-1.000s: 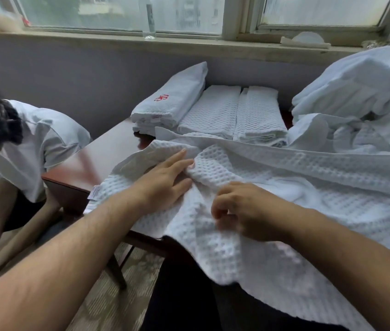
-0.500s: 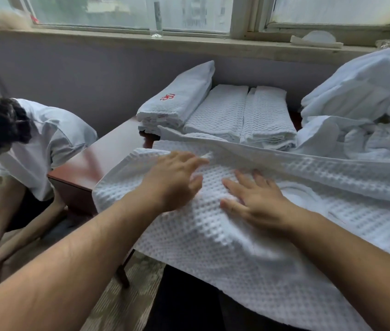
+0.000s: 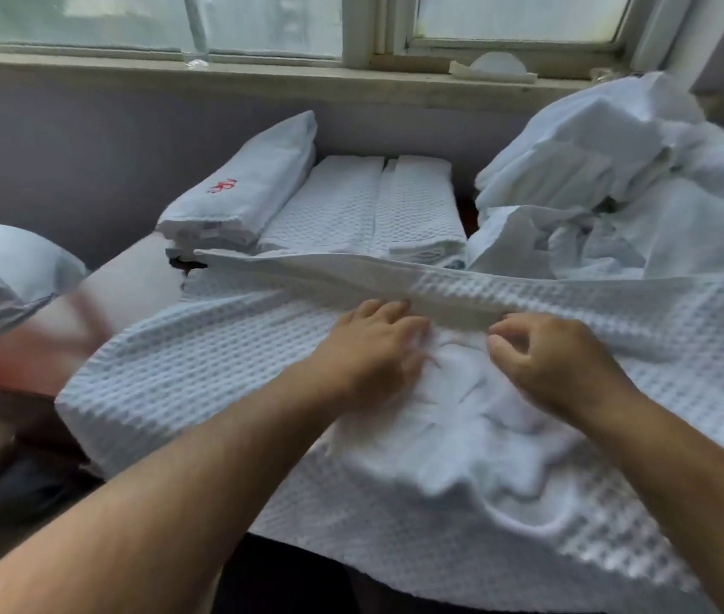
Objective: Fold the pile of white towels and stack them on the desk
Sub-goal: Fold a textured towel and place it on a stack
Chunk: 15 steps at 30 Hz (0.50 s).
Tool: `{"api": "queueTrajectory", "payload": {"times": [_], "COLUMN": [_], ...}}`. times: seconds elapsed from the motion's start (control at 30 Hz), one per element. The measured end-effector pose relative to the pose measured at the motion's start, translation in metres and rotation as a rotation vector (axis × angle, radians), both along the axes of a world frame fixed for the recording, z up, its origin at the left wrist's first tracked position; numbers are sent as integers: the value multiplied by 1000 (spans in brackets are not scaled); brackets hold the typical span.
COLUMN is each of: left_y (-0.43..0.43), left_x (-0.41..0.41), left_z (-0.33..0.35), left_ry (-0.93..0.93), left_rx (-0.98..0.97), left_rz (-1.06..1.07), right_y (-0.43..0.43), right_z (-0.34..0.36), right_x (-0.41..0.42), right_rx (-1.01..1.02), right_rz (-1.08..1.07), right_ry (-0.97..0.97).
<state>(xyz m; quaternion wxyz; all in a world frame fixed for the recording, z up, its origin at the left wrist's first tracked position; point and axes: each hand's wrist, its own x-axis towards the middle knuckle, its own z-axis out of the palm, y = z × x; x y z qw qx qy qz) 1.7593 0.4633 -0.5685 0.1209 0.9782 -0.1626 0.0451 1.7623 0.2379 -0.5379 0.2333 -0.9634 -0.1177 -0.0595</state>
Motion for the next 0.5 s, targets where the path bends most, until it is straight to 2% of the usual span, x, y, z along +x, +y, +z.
{"api": "queueTrajectory", "payload": {"times": [0.1,0.17,0.27,0.37,0.4,0.47,0.5], "left_y": [-60,-102,-158,-185,-186,-183,-181], "left_x": [20,34,46,56,61,70,72], "left_z": [1,4,3,-6,-8,-11,-12], "left_ry": [-97,-95,34,110,111,102,100], "left_rx": [-40,-16,74,98,81,41,31], "left_rz": [-247,-346,-364,-274,-244,-223,-224], "right_y": [-84,-130,-159,-164,-167,-176,-185], "right_z": [-7,-15,-29,-33,-29,-15,-11], "right_x": [-6,-6,1,22,28,31,28], "right_rx": [-157,-278,-282,-303,-254,33,151], "right_rz": [-426,-569,-529,-447,-412,-393,-450], "right_ry": [84,226,321,256,242,195,108]}}
